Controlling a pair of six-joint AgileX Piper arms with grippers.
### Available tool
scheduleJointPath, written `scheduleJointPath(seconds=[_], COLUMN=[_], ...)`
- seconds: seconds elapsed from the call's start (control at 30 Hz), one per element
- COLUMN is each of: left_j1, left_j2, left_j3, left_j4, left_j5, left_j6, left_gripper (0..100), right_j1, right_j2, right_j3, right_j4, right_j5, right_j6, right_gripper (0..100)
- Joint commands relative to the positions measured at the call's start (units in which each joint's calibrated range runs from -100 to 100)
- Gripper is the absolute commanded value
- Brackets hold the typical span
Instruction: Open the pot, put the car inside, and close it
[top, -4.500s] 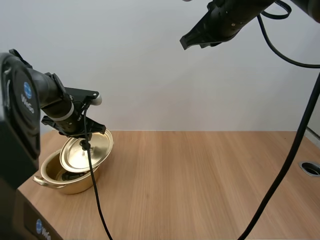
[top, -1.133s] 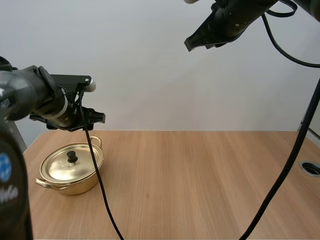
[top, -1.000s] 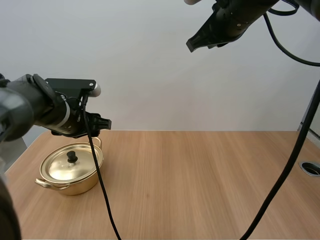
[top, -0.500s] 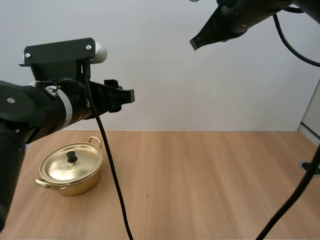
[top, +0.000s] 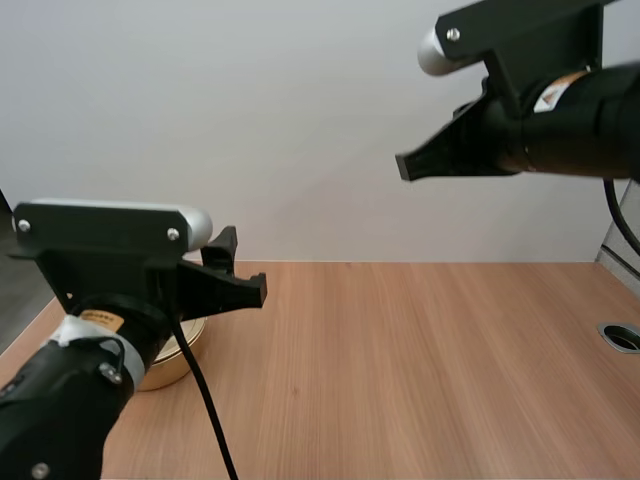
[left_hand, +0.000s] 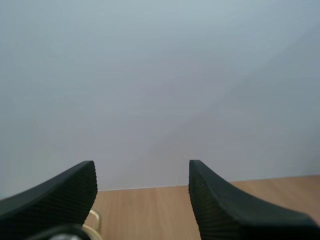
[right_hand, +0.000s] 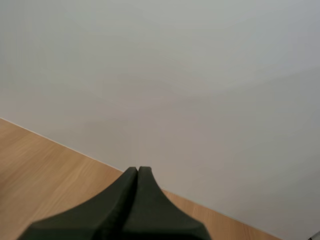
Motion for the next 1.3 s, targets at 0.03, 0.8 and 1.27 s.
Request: scheduleJointPath(seconds=[0.03, 0.8, 1.27], left_j1=[-0.01, 0.81, 0.44], left_j2=[0.03, -9.46, -9.46], left_j3=[2.95, 14.13, 19.24], left_j4=[13.27, 30.55, 30.63], left_j5=[-0.42, 8.03, 3.73], left_j6=[-3.5, -27.54, -31.11], left_gripper=[89, 89, 89], right_j1=[-0.01, -2.1, -3.4], right_j2=[-17.35, -30.55, -30.55], right_j3=[17.55, 37.44, 37.44], right_j4=[3.58, 4.88, -0.1], right_j5=[-7.11, -9.12, -10.45], right_j6=[-3.92, -0.54, 7.22], right_gripper=[0, 0, 0])
